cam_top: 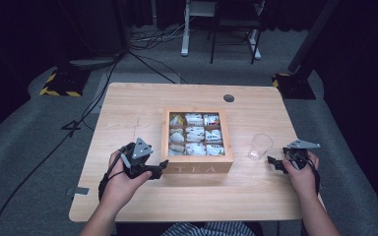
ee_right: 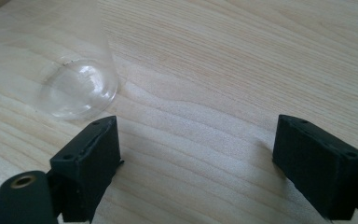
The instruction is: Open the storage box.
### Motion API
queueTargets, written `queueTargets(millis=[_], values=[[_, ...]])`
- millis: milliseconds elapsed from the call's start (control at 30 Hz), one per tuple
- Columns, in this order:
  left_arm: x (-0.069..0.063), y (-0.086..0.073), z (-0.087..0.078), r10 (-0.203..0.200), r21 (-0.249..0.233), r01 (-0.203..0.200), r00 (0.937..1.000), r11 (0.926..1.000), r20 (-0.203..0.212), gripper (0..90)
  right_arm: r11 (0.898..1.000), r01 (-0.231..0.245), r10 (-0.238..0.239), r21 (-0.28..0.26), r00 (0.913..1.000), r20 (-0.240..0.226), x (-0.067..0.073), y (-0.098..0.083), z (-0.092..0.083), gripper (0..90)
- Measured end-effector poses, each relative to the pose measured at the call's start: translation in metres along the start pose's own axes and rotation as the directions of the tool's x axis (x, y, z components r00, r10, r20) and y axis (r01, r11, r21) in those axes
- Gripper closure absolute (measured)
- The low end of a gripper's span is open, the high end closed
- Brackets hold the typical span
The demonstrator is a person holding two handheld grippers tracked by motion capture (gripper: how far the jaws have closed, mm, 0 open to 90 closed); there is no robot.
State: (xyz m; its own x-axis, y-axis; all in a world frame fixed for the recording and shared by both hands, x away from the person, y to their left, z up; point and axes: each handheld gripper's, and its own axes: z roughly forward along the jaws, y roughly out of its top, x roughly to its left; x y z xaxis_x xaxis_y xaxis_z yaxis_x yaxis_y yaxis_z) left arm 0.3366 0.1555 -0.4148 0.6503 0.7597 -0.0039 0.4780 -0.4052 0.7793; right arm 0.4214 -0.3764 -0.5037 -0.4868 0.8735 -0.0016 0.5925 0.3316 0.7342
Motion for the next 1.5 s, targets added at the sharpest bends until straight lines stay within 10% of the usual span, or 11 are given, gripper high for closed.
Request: queueTargets(millis=[533,1033,1500], values=[[-0.007,-0.011,0.027,0.028,0.084,-0.029,0.9995,0.9961,0.015,30.5,1.0,0.001,-0.001,0.0,1.0,-0.002,0.0,0.0,0.0,15.0],[-0.005,-0.012,0.025,0.032,0.126,-0.033,0.9994,0.9915,0.015,54.9,1.0,0.008,-0.008,-0.003,0.9999,-0.007,0.0,0.0,0.0,15.0],[-0.003,-0.01,0.022,0.039,0.116,-0.041,0.999,0.9924,0.021,58.9,1.0,0.008,-0.008,-0.001,0.9999,-0.011,0.001,0.0,0.0,15.0]])
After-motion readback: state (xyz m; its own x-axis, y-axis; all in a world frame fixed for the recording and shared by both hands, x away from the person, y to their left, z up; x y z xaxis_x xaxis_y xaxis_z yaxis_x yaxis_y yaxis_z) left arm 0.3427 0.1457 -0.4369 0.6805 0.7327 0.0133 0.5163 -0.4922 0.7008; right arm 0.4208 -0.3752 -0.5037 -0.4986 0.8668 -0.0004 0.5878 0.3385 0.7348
